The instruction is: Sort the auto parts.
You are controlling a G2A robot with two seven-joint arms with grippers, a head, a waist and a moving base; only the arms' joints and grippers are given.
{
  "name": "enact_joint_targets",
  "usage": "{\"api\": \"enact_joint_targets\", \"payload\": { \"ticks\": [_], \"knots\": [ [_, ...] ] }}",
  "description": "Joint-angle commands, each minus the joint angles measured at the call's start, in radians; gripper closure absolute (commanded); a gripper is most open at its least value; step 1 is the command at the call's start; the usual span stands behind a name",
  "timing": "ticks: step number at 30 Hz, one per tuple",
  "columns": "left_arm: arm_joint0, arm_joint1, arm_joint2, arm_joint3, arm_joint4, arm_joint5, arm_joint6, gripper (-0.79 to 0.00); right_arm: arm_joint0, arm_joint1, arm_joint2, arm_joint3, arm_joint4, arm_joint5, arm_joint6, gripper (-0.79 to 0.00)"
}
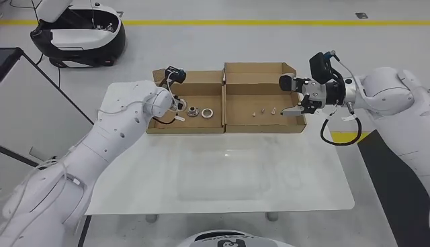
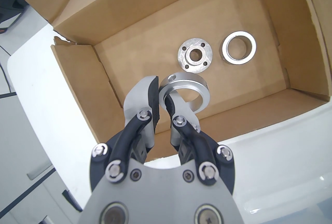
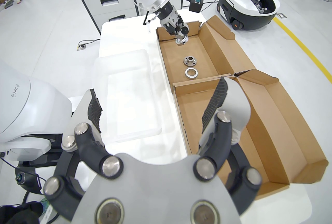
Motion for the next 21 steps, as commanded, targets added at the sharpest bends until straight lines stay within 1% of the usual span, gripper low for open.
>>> {"api": "enact_joint_targets", "payload": {
  "ticks": [1,6,15,21],
  "knots": [
    [-0.008,-0.013,0.012,0.036,0.001,-0.004,0.004,0.000,0.000,0.000,0.000,0.000,0.000,0.000,0.000,-0.785],
    [-0.020,-0.039,0.031,0.107,0.007,-0.008,0.002,0.000,0.000,0.000,0.000,0.000,0.000,0.000,0.000,-0.785],
    [-0.031,-0.075,0.049,0.198,0.021,-0.020,-0.006,0.000,0.000,0.000,0.000,0.000,0.000,0.000,0.000,-0.785],
    [-0.039,-0.102,0.064,0.263,0.034,-0.043,0.011,0.000,0.000,0.000,0.000,0.000,0.000,0.000,0.000,-0.785]
  ]
}}
